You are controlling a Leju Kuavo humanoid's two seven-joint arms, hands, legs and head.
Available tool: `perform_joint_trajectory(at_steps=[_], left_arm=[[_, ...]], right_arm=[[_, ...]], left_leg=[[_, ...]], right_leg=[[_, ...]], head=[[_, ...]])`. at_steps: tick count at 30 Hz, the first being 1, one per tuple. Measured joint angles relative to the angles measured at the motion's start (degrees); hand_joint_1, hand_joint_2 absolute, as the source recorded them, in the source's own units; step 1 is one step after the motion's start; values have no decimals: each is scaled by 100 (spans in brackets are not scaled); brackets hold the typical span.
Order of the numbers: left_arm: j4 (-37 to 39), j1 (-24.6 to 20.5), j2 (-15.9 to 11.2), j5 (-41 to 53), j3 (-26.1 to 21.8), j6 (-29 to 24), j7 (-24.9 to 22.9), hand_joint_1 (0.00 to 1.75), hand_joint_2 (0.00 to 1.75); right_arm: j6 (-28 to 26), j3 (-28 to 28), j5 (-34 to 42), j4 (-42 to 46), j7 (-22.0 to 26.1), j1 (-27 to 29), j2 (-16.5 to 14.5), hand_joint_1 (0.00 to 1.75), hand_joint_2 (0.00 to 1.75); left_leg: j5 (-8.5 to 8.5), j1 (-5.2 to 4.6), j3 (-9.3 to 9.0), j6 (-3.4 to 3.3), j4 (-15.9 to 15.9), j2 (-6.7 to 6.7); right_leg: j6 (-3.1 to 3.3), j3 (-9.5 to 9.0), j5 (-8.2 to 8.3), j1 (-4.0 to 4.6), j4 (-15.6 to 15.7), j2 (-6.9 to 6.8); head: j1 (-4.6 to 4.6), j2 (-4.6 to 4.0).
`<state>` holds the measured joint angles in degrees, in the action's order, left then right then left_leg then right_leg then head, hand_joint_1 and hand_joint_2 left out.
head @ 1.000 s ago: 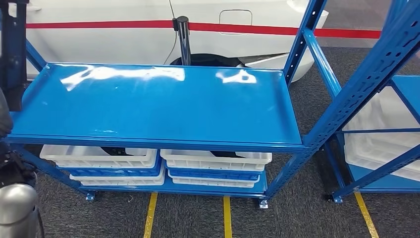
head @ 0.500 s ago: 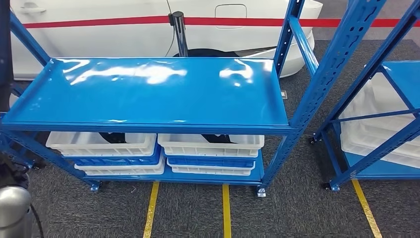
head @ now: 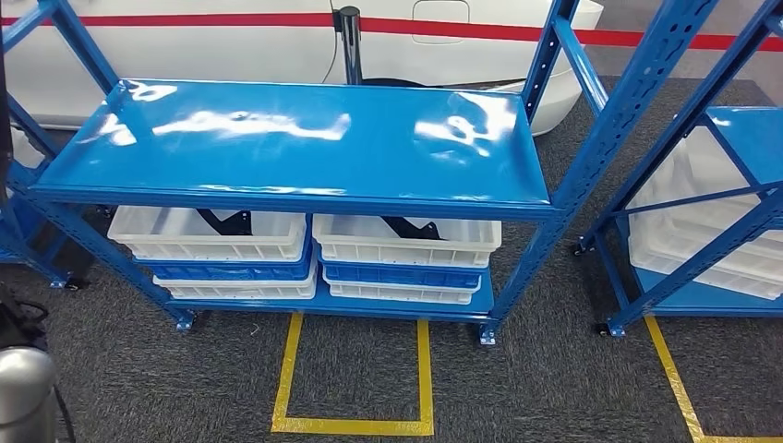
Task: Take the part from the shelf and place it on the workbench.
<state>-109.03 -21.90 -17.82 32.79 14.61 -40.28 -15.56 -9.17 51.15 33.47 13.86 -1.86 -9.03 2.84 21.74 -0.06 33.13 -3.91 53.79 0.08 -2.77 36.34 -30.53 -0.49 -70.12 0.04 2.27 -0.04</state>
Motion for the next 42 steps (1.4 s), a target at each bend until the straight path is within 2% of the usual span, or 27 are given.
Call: perform_joint_trajectory(at_steps=[1,3,5,7,9,11,12,13,14,15,17,19,20,22,24,26,27,28,29,30,32,34,35,37,38,39,42], left_arm=[[-13,3,-4,-1,-1,-1,-1,175,175],[-51,5,-19,-2,-4,-1,-1,175,175],[-77,5,-31,-4,-7,-1,-1,175,175],[-87,15,-45,-3,-8,0,-1,175,175],[-97,20,-70,22,-7,0,0,175,175],[-109,28,-89,76,-5,-1,-4,175,175],[-113,38,-92,101,-5,-1,-8,175,175],[-115,51,-95,120,-3,-1,-12,175,175],[-115,59,-98,133,-2,-1,-15,175,175],[-116,65,-103,146,-2,-1,-16,175,175],[-123,62,-115,160,-1,-1,-16,175,175],[-144,59,-125,162,1,1,-36,175,175],[-154,61,-128,162,2,1,-55,175,175],[-163,78,-133,164,5,2,-100,175,175],[-164,92,-136,168,9,2,-121,175,175],[-165,100,-137,170,13,2,-123,175,175],[-165,105,-137,169,15,2,-123,175,175],[-165,111,-138,168,16,2,-123,175,175],[-165,118,-138,167,19,2,-125,175,175],[-165,124,-139,164,21,2,-126,175,175],[-166,130,-143,161,22,2,-127,175,175],[-169,128,-157,160,21,1,-131,175,175],[-170,126,-165,161,22,1,-138,175,175],[-176,127,-180,167,26,1,-172,175,175],[-178,129,-192,170,27,2,-192,175,175],[-182,128,-209,175,27,1,-210,175,175],[-198,136,-262,187,30,-1,-267,175,175]], right_arm=[[-2,0,1,0,-1,-16,3,0,0],[-11,0,3,0,0,-40,21,0,0],[-19,0,3,0,5,-56,34,0,0],[-18,0,8,0,14,-63,22,0,0],[-18,-1,19,0,25,-66,8,0,0],[-19,-2,42,0,33,-59,5,0,0],[-19,-2,54,-1,36,-50,5,0,0],[-19,-2,66,-1,39,-38,1,0,0],[-19,-2,73,-1,40,-27,-7,0,0],[-19,-1,77,-1,41,-17,-16,0,0],[-19,-1,83,0,42,-4,-29,0,0],[-17,-1,86,-1,44,6,-31,0,0],[-17,-1,87,-1,47,11,-31,0,0],[-17,-1,89,-4,53,29,-32,0,0],[-17,-1,89,-11,58,43,-31,0,0],[-16,0,89,-15,62,49,-32,0,0],[-16,0,89,-15,63,52,-32,0,0],[-17,0,89,-15,64,53,-33,0,0],[-17,0,89,-15,65,51,-34,0,0],[-18,0,87,-15,67,47,-34,0,0],[-20,0,84,-16,72,35,-30,0,0],[-33,0,82,-18,83,21,-18,0,0],[-43,-1,86,-19,93,16,-15,0,0],[-59,-2,107,-20,120,7,-25,0,0],[-67,-2,119,-20,133,1,-34,0,0],[-74,-2,130,-20,149,-5,-41,0,0],[-122,-4,139,-22,184,-6,-45,0,0]], left_leg=[[-56,-12,57,3,1,-2],[-155,-40,136,34,6,-1],[-262,-40,179,94,-9,10],[-315,-27,225,158,-9,12],[9,2,358,233,274,2],[617,58,587,323,1031,-2],[809,81,676,364,1441,-2],[878,106,711,404,1757,-1],[800,127,654,438,1870,-1],[637,149,493,471,1759,0],[418,190,-92,531,1005,-2],[510,189,-585,493,224,-18],[573,171,-669,450,43,-26],[536,160,-580,334,27,-24],[430,164,-458,216,38,-13],[314,148,-329,130,38,-8],[258,133,-264,110,40,-8],[203,114,-195,100,42,-9],[149,93,-128,96,44,-9],[96,70,-65,94,46,-11],[2,35,32,96,46,-13],[-82,25,85,130,43,-6],[-128,39,103,160,35,3],[-205,63,137,233,10,17],[-150,67,170,262,42,14],[13,69,231,289,177,9],[816,104,540,381,1252,-1]], right_leg=[[53,-295,148,18,374,5],[152,-933,213,74,1289,8],[190,-1210,166,119,1767,4],[208,-1154,262,113,1832,-13],[262,-1046,401,78,1862,-47],[302,-894,533,60,1859,-72],[300,-808,596,56,1854,-78],[288,-711,663,48,1843,-81],[270,-613,722,35,1825,-83],[244,-514,775,18,1796,-83],[179,-330,855,-3,1707,-75],[104,-193,932,2,1621,-63],[71,-144,982,12,1601,-56],[9,-66,1049,4,1585,-45],[-40,71,746,-12,1312,-39],[-66,281,138,-16,597,-36],[-68,372,-83,-15,198,-36],[-62,410,-177,-12,-104,-34],[-43,365,-132,-9,-232,-33],[-8,213,17,3,-142,-30],[116,-350,304,50,565,-8],[215,-893,311,105,1399,6],[236,-1020,272,130,1631,12],[256,-1034,330,137,1790,4],[279,-1001,400,121,1825,-8],[302,-960,475,99,1861,-25],[327,-766,655,73,1871,-63]], head=[[1,0],[3,0],[1,0],[-7,0],[3,0],[16,0],[17,0],[17,0],[17,0],[17,0],[18,0],[16,0],[16,0],[12,0],[3,0],[-9,0],[-13,0],[-15,0],[-15,0],[-15,0],[-15,0],[-14,0],[-14,0],[-15,0],[-13,0],[-9,0],[4,0]])
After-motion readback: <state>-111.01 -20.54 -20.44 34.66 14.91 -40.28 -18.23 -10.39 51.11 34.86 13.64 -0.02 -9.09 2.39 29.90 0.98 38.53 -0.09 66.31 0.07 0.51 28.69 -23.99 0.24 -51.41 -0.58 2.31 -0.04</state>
